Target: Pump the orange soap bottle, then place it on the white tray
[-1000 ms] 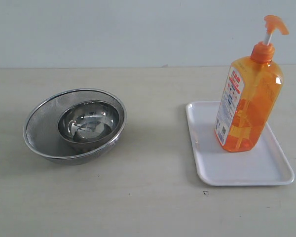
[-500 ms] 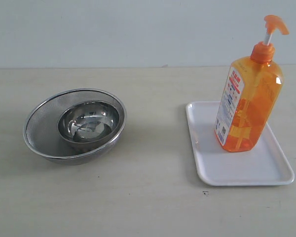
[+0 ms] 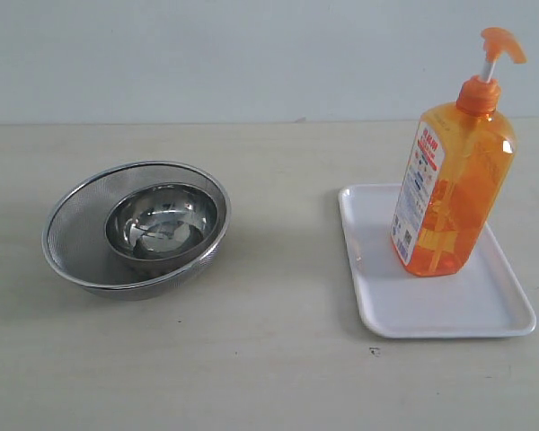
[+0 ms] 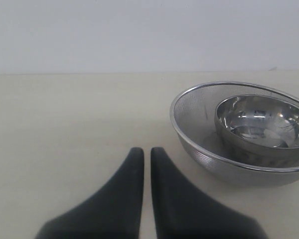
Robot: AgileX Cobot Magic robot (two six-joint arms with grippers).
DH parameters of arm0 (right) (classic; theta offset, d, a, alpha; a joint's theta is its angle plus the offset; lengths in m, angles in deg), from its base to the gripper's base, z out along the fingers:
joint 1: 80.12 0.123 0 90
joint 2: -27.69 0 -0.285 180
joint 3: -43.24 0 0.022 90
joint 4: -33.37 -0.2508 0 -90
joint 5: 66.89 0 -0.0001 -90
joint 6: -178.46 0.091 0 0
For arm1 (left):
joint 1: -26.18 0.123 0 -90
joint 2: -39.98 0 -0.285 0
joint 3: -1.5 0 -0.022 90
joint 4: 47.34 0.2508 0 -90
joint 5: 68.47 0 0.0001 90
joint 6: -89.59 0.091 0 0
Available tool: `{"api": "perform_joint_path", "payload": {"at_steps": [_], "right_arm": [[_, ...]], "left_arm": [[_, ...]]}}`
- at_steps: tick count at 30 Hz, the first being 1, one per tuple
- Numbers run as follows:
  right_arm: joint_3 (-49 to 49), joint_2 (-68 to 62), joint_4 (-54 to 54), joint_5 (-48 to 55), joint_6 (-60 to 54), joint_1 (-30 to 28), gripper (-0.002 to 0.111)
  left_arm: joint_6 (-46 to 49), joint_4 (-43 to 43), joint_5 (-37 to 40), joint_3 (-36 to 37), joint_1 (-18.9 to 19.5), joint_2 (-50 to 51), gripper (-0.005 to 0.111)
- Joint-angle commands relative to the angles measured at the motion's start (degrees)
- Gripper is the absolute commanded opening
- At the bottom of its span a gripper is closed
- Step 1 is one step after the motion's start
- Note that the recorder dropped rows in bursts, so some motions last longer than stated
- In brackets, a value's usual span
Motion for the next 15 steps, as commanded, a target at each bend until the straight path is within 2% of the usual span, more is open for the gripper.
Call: {"api": "perform_joint_path", "payload": {"at_steps": [1, 9, 15], "right_arm": [[0.21, 0.19, 0.19, -0.98, 0.08, 0.01, 0.0], [1.14, 0.19, 0.65, -3.91, -0.07, 0.01, 0.0], [9.62, 0.19, 0.65, -15.49, -0.46, 0.01, 0.0]], "left_arm": [[0.16, -0.52, -0.21, 0.2, 0.15, -0.15, 0.005], [0.16, -0.52, -0.21, 0.2, 0.15, -0.15, 0.005], [0.16, -0.52, -0.21, 0.2, 0.15, -0.15, 0.005]]}}
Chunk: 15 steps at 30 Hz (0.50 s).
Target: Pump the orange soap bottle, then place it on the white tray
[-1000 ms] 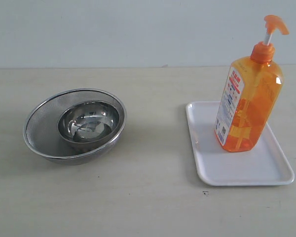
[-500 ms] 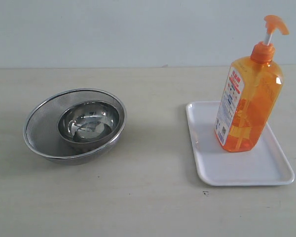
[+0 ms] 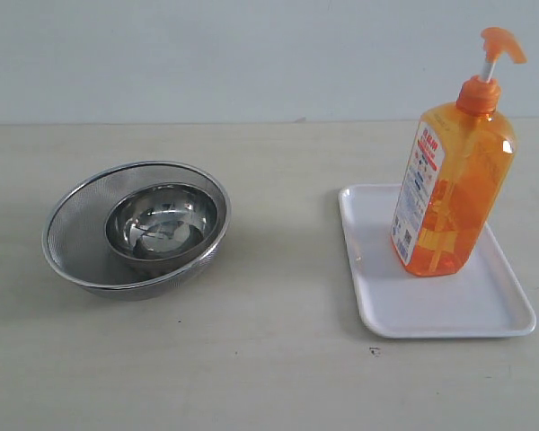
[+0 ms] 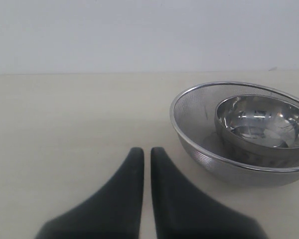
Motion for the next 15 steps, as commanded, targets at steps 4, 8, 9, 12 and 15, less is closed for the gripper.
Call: {"api": "perform_joint_path", "payload": {"at_steps": [4, 8, 9, 12, 15], "right_arm": [[15.49, 0.19, 0.65, -17.86, -0.9, 0.01, 0.0], [23.53, 0.19, 0.79, -24.93, -1.89, 0.01, 0.0], [25.24, 0.19, 0.79, -26.41, -1.89, 0.01, 0.0], [28.66, 0.19, 0.79, -28.79, -3.03, 0.01, 0.0], [31.46, 0.41, 0.79, -30.44, -3.82, -1.31, 0.0]], "left_arm": [[0.16, -0.52, -0.21, 0.2, 0.15, -0.15, 0.005], [0.16, -0.52, -0.21, 0.2, 0.15, -0.15, 0.005], [0.16, -0.52, -0.21, 0.2, 0.15, -0.15, 0.005], [0.16, -0.52, -0.21, 0.2, 0.15, -0.15, 0.005], [0.16, -0.52, -0.21, 0.2, 0.15, -0.15, 0.005]]}}
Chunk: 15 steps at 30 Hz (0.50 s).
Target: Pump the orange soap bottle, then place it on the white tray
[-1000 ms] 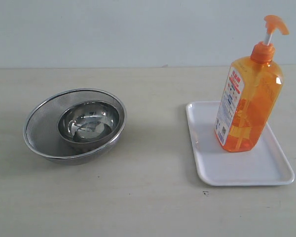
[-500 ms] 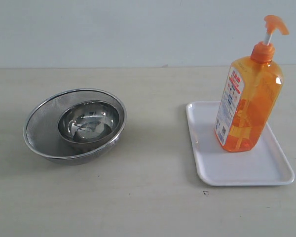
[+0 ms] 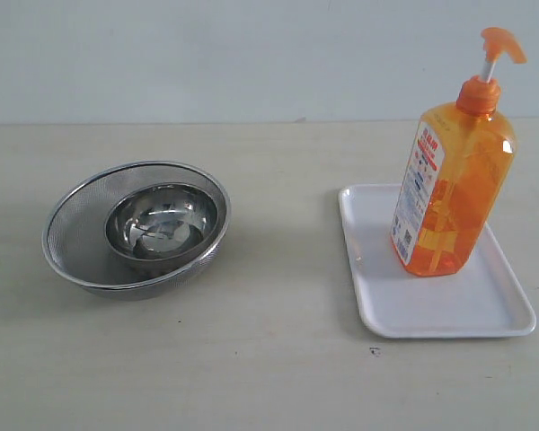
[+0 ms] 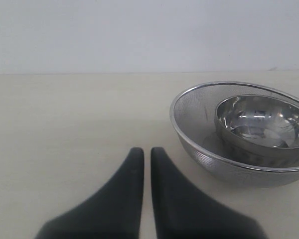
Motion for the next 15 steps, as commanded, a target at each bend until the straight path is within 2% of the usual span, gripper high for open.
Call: {"api": "perform_joint_path", "payload": {"at_steps": [1, 8, 15], "right_arm": [[3.77, 1.0, 0.35, -3.42, -1.31, -2.4, 0.0], [8.88, 6.27, 0.13, -3.67, -1.31, -8.0, 0.0], [11.42, 6.27, 0.03, -4.75, 0.77, -8.09, 0.0]], "left_arm": [[0.16, -0.52, -0.21, 0.2, 0.15, -0.15, 0.005], [0.16, -0.52, -0.21, 0.2, 0.15, -0.15, 0.005], [0.16, -0.52, -0.21, 0.2, 0.15, -0.15, 0.005]]}}
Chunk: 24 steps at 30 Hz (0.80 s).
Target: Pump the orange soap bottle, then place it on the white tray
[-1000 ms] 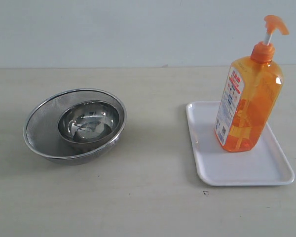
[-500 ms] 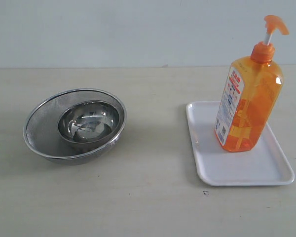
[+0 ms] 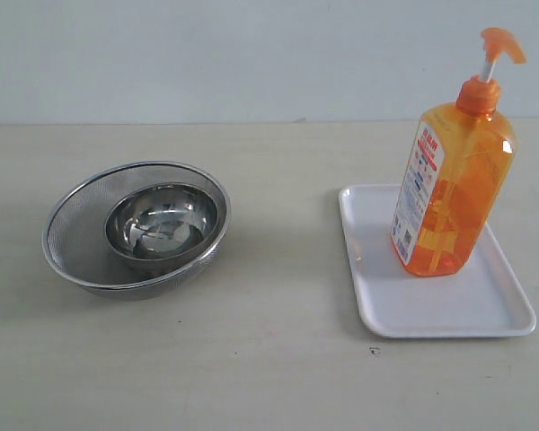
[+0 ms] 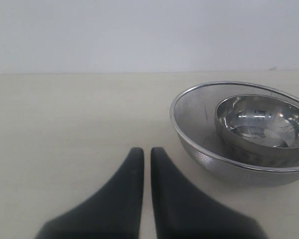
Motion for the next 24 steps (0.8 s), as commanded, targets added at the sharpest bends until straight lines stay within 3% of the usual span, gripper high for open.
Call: {"api": "perform_joint_path", "payload": {"at_steps": [1, 9, 16, 20, 24], "right_arm": [[0.5, 0.38, 0.03, 0.46, 0.64, -0.25, 0.0], [0.5, 0.38, 0.03, 8.71, 0.96, -0.25, 0.0], [0.5, 0.38, 0.24, 8.73, 0.06, -0.25, 0.0], [0.5, 0.38, 0.28, 8.73, 7.24, -0.25, 0.0], [0.5, 0.38, 1.86, 8.73, 7.1, -0.25, 0.0]], "left_arm": [[0.16, -0.52, -0.21, 0.2, 0.15, -0.15, 0.005], [0.16, -0.52, -0.21, 0.2, 0.15, -0.15, 0.005], [0.16, -0.52, -0.21, 0.2, 0.15, -0.15, 0.005], [0.16, -0.52, -0.21, 0.2, 0.15, -0.15, 0.005], [0.16, -0.52, -0.21, 0.2, 0.15, -0.15, 0.005]]}}
